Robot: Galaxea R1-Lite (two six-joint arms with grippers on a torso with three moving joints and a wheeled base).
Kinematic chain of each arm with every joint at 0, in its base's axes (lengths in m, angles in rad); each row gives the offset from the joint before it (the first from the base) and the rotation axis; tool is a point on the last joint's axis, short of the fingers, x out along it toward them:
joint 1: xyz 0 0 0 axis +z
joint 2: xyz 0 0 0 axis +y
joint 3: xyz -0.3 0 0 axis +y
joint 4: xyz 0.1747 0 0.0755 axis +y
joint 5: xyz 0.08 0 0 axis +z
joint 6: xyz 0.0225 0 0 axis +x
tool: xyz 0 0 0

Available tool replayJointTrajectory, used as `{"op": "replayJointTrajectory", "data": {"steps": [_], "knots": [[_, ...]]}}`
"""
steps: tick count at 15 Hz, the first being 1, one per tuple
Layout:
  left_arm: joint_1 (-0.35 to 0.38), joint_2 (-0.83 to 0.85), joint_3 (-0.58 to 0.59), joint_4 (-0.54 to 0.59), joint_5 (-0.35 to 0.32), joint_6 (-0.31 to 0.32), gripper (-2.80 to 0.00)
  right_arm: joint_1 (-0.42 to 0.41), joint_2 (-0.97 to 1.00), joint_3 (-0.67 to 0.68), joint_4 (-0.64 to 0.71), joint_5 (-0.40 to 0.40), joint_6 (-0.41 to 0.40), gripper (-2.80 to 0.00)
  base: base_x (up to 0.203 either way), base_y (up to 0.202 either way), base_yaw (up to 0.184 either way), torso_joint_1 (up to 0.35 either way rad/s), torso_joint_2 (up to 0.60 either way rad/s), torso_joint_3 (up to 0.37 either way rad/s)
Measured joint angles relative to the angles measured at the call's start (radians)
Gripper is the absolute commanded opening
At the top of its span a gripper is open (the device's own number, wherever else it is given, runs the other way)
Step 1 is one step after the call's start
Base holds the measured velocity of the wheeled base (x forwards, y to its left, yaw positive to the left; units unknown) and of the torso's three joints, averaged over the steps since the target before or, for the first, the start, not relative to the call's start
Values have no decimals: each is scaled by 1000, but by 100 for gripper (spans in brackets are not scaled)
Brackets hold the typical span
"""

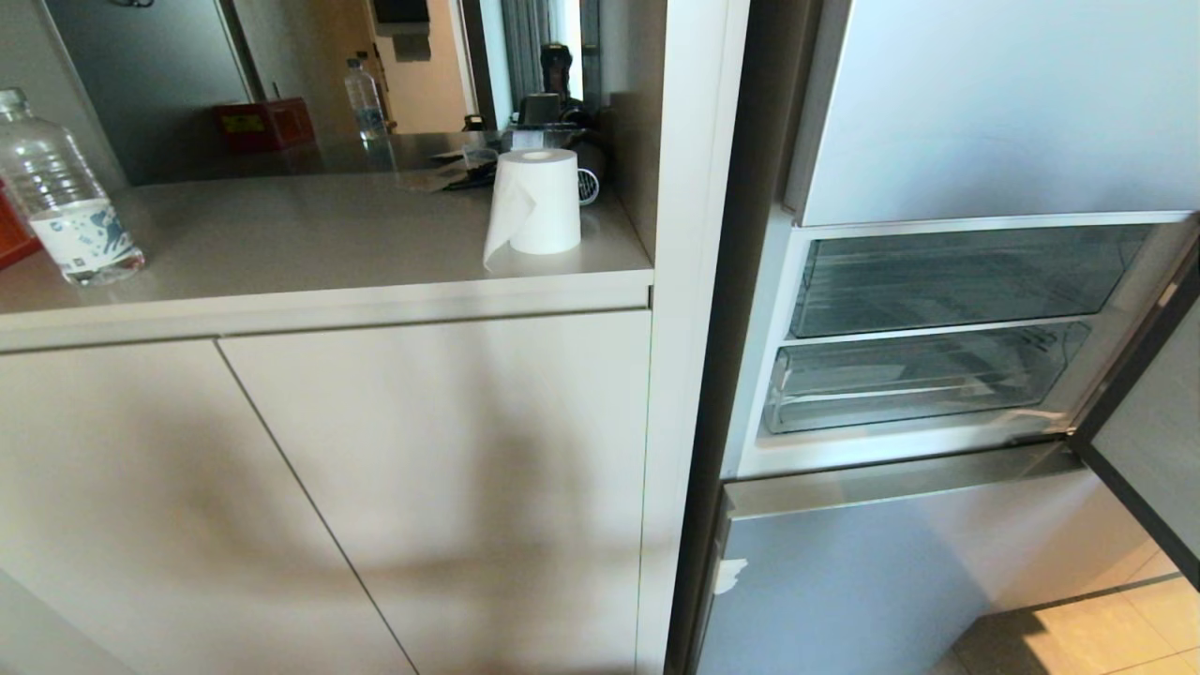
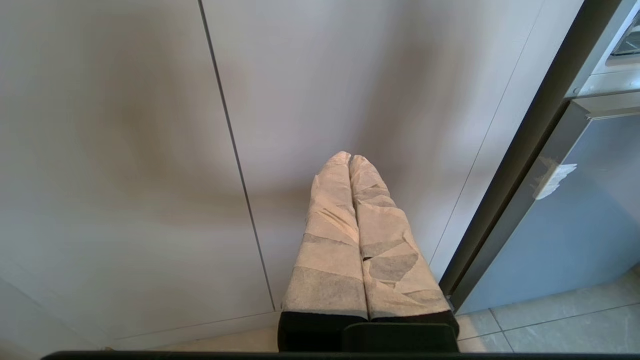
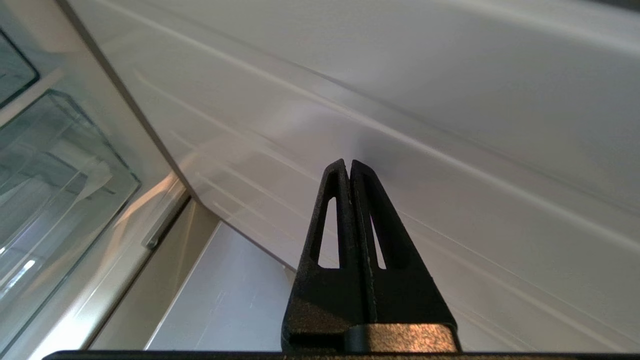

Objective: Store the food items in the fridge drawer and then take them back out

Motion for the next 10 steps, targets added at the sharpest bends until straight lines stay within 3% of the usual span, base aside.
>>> {"op": "replayJointTrajectory", "data": {"steps": [10], "knots": [[0,0,0,0,0,0,-280,-40,41,-34,1,1,4,-280,0,0,0,0,0,0]]}}
